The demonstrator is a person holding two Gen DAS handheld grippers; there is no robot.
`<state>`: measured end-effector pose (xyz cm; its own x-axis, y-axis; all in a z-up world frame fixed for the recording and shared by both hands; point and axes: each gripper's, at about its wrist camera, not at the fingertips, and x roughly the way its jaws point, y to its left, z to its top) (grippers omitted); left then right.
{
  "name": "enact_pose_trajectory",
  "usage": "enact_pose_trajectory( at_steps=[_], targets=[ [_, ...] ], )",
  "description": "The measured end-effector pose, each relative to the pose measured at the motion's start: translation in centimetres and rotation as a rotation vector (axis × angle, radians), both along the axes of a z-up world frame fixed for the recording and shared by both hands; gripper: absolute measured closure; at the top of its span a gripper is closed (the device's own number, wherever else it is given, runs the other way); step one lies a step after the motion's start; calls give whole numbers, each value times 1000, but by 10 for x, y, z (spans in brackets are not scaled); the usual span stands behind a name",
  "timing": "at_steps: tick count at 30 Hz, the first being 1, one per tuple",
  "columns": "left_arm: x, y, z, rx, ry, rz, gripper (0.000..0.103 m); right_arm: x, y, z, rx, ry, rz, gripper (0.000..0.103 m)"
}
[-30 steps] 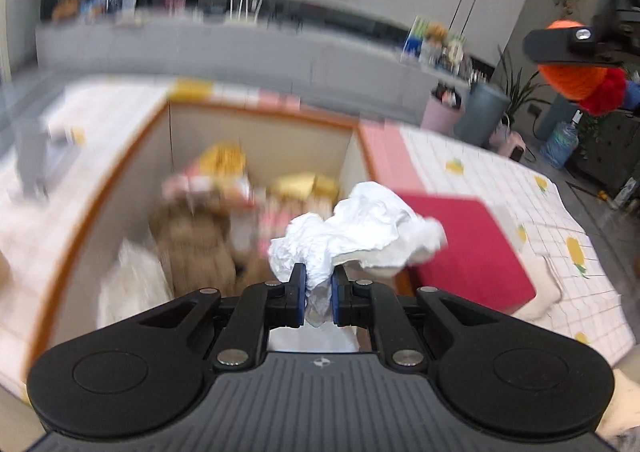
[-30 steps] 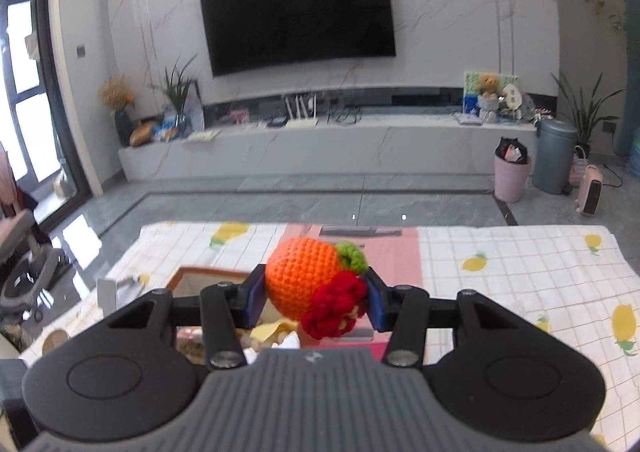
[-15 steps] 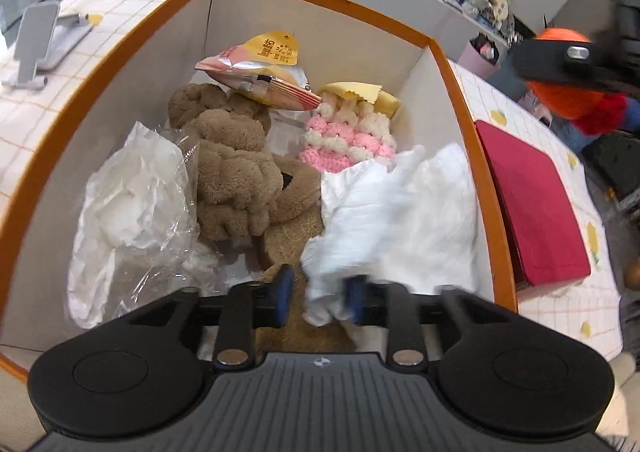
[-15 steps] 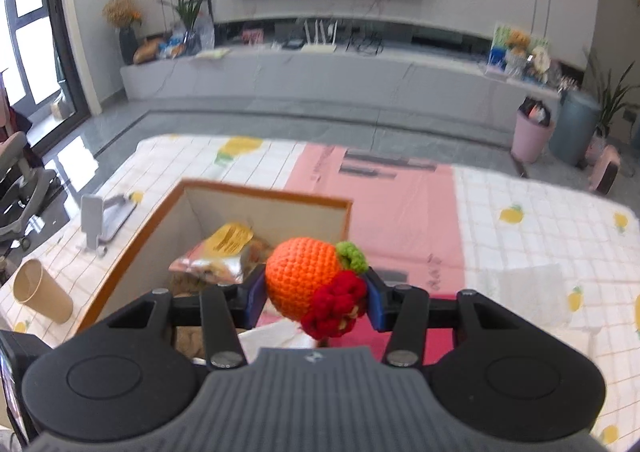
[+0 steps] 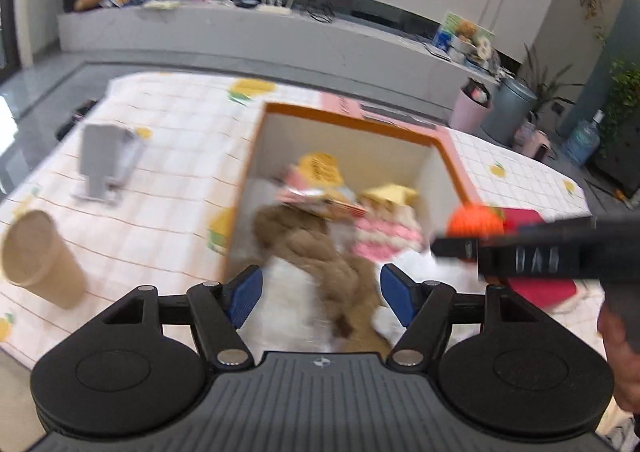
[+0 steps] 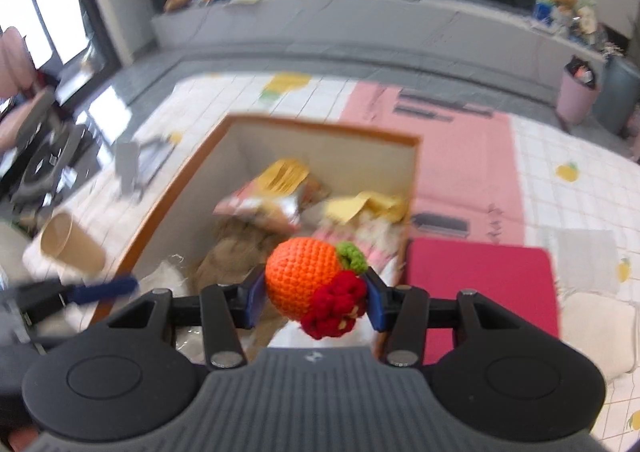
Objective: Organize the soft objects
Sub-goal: 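Lower the tissue and ball into the box and open both grippers, then move both grippers back toward the cream towel and white mesh bag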
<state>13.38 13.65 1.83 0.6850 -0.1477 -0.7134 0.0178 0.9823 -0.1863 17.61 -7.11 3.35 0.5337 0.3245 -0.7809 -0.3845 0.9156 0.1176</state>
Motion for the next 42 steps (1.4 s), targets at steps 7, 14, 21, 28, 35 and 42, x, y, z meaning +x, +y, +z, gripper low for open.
enact_pose_trajectory(
  at_steps=[7, 14, 21, 28, 35, 42],
  targets=[
    [6, 29, -6, -61, 6, 96, 24, 0, 40, -40, -58, 149, 120, 54],
    [9, 38, -11, -49, 23, 128, 24, 2, 71, -63, -102, 188, 161, 54],
    [9, 36, -9, -51, 14, 118, 24, 5, 76, -67, -92, 205, 155, 43],
    [5, 26, 4, 0, -31, 163, 24, -12, 66, -47, -55, 196, 146, 28],
    [-13, 3, 19, 25, -81, 129, 24, -55, 39, -6, -21, 88, 165, 21],
    [-33, -32, 31, 22, -119, 75, 24, -95, -6, 22, -45, -21, 125, 17]
  ],
)
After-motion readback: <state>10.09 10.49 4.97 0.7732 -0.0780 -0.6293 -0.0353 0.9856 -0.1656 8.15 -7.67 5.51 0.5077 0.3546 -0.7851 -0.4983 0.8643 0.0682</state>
